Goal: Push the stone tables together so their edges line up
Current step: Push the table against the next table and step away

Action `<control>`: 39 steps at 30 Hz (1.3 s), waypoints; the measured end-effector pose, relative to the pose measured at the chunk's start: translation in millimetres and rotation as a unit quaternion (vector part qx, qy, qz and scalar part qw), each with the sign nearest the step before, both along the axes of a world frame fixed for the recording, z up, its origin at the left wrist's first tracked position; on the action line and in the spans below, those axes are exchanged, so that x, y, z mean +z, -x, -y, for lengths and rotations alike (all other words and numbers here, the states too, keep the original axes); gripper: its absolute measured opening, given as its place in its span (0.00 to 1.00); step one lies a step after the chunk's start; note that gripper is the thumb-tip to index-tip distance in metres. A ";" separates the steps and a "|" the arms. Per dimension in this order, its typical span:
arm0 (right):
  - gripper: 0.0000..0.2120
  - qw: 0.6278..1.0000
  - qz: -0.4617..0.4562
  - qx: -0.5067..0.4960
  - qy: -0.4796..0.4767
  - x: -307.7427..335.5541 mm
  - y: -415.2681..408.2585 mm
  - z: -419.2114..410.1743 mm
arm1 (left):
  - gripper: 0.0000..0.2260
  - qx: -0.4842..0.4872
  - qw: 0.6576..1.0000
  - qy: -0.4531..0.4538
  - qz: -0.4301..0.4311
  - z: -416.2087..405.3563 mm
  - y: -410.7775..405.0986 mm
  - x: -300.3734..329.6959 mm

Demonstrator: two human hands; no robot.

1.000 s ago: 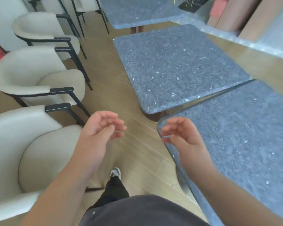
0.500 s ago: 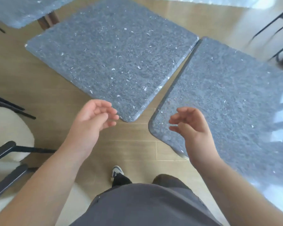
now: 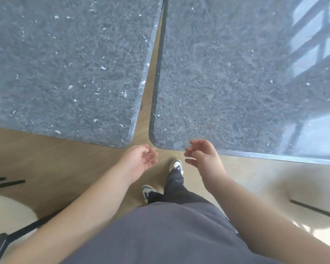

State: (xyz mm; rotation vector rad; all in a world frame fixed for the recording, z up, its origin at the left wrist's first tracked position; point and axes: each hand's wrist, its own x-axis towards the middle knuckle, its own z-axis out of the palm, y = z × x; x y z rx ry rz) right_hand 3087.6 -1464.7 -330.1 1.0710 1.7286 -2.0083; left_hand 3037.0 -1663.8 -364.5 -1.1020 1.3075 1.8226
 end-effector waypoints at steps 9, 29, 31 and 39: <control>0.18 0.918 0.244 -0.170 0.263 -90.0 22.9 -22.1 | 0.13 0.093 0.987 -0.027 0.127 -30.7 32.9 -67.6; 0.25 0.790 0.137 -0.493 0.339 -134.7 59.1 -0.2 | 0.07 0.151 0.968 -0.167 0.115 -73.0 36.4 -117.7; 0.25 0.789 0.133 -0.499 0.334 -135.0 60.4 1.3 | 0.08 0.146 0.968 -0.170 0.115 -70.3 38.3 -118.5; 0.20 0.807 0.124 -0.499 0.291 -132.5 62.2 7.3 | 0.12 0.118 0.956 -0.211 0.167 -60.7 41.4 -123.7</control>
